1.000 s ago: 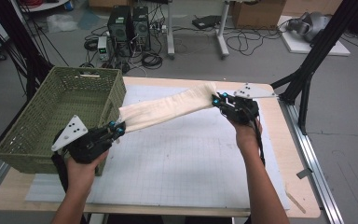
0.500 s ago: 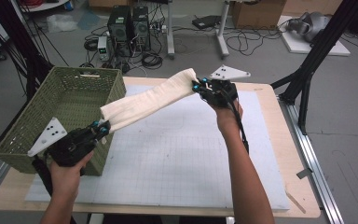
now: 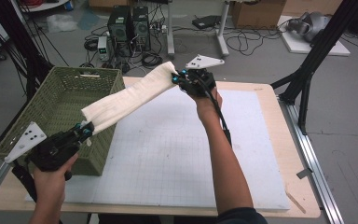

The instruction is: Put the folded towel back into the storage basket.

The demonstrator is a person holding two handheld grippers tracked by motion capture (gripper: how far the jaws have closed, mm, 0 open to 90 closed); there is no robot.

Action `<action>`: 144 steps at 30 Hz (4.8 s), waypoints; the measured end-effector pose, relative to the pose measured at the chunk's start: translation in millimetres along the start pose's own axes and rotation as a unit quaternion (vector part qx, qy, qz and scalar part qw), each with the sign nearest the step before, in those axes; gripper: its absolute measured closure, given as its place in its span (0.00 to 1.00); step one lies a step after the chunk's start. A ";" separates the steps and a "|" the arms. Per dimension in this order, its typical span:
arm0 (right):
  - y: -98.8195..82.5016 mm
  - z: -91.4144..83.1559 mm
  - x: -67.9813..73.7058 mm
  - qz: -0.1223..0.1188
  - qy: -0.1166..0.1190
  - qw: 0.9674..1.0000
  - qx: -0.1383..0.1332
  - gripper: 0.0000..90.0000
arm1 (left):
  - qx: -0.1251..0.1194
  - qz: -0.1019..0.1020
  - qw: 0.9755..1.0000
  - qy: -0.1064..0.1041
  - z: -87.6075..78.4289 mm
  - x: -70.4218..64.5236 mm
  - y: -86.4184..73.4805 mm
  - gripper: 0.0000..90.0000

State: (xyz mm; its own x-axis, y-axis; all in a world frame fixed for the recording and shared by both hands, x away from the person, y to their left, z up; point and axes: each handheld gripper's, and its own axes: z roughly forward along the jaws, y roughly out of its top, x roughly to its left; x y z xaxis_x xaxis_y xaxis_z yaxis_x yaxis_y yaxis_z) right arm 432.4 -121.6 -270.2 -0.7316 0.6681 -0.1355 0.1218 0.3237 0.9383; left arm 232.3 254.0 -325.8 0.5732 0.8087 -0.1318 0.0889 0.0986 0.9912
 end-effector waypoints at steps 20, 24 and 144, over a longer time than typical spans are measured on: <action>30.9 64.1 32.9 -0.005 0.044 0.999 -0.002 0.90 | 0.001 -0.001 0.998 0.056 -42.1 22.8 1.4 0.95; 41.6 79.6 41.7 -0.009 0.049 0.999 -0.009 0.90 | -0.001 -0.003 0.997 0.071 -50.1 28.2 1.5 0.95; -200.7 -213.1 28.6 0.055 -0.135 0.988 0.054 0.18 | 0.122 0.031 0.985 -0.117 104.1 -53.0 -78.9 0.23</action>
State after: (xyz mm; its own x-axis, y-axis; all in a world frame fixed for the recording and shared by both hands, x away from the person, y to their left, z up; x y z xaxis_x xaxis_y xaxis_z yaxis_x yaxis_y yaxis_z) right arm 244.1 -310.2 -394.5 -0.5054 0.8533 -0.1281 0.2716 0.2983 0.9150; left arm 279.7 142.9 -398.6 0.7532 0.6503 -0.0987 0.2237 -0.1121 0.9682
